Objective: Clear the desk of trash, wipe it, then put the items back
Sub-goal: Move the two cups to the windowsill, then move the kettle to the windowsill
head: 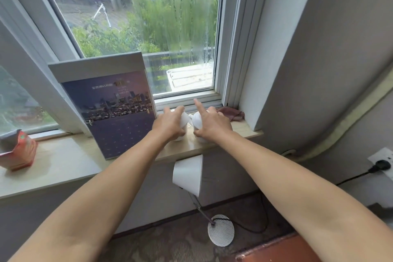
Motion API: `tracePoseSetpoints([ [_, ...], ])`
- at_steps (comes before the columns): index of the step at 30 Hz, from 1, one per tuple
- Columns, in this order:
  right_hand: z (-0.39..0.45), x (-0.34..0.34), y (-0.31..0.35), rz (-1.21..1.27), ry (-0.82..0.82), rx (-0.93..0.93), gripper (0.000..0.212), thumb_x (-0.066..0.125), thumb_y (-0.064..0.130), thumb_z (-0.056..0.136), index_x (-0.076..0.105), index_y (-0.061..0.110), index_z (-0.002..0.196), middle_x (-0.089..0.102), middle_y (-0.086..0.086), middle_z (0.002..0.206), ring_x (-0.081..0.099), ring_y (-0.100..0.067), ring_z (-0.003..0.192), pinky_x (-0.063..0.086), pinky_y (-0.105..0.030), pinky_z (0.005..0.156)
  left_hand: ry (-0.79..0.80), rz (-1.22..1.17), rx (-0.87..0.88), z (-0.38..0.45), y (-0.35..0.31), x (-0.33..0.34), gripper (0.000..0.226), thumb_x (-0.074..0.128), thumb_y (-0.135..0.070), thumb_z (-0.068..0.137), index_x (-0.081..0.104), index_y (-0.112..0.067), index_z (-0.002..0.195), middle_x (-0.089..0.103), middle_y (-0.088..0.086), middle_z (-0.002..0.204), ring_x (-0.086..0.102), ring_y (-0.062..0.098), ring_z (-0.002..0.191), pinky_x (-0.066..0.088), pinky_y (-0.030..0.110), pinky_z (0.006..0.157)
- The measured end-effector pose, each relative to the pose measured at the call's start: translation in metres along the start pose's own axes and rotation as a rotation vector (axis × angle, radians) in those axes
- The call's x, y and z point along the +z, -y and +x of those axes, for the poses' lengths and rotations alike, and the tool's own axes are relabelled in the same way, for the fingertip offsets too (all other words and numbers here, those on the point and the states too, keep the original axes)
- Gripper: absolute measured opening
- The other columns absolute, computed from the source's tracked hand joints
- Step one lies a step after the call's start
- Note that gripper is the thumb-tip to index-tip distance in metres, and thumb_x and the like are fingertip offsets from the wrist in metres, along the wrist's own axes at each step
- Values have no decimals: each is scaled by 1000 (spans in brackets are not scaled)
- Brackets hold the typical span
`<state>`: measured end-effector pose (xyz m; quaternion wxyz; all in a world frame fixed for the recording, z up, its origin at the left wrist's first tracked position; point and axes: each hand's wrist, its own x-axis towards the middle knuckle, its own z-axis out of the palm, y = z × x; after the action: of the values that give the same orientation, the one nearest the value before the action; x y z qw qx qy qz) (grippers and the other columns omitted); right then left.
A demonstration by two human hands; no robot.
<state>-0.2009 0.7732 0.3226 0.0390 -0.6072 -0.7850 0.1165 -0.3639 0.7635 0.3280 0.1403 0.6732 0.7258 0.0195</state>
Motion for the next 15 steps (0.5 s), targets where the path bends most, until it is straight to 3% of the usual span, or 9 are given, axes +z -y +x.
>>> tracePoseSetpoints([
  [3, -2, 4, 4, -1, -34, -2, 117, 74, 52, 86, -16, 39, 158, 45, -16, 140, 54, -40, 123, 49, -49, 93, -25, 18, 16, -4, -1, 1, 93, 74, -35, 89, 13, -39, 159, 42, 16, 139, 55, 43, 120, 53, 49, 87],
  [5, -2, 6, 2, 14, -42, 7, 124, 76, 54, 84, -23, 37, 157, 36, -17, 151, 52, -40, 128, 49, -49, 95, -54, 37, 26, -9, -1, 3, 103, 77, -40, 87, 5, -38, 159, 39, 15, 144, 53, 42, 124, 54, 50, 87],
  [8, -5, 7, -1, 35, -35, 36, 130, 76, 61, 80, -26, 34, 156, 2, -16, 169, 29, -41, 147, 41, -52, 109, -91, 121, 33, -16, -3, 2, 119, 83, -48, 80, -4, -35, 160, 24, 14, 157, 41, 39, 137, 54, 51, 88],
  [11, -18, 6, -6, 19, -87, 37, 126, 69, 68, 80, -22, 31, 158, -4, -13, 170, 7, -38, 154, 24, -54, 122, -147, 223, 43, -31, -9, -6, 116, 76, -49, 87, -12, -31, 161, 3, 16, 169, 23, 39, 150, 51, 48, 97],
  [13, -35, 2, -12, 39, -139, 36, 116, 63, 69, 84, -15, 31, 160, -3, -12, 170, -2, -35, 156, 12, -53, 125, -211, 291, 60, -47, -17, -10, 113, 69, -48, 92, -18, -26, 160, -9, 19, 169, 10, 41, 154, 41, 48, 112],
  [15, -61, -2, -21, 56, -198, 33, 104, 58, 67, 88, -7, 32, 162, -4, -11, 171, -7, -32, 157, 3, -54, 126, -253, 310, 113, -66, -28, -10, 113, 63, -52, 93, -25, -23, 158, -18, 20, 167, -5, 41, 157, 19, 52, 125],
])
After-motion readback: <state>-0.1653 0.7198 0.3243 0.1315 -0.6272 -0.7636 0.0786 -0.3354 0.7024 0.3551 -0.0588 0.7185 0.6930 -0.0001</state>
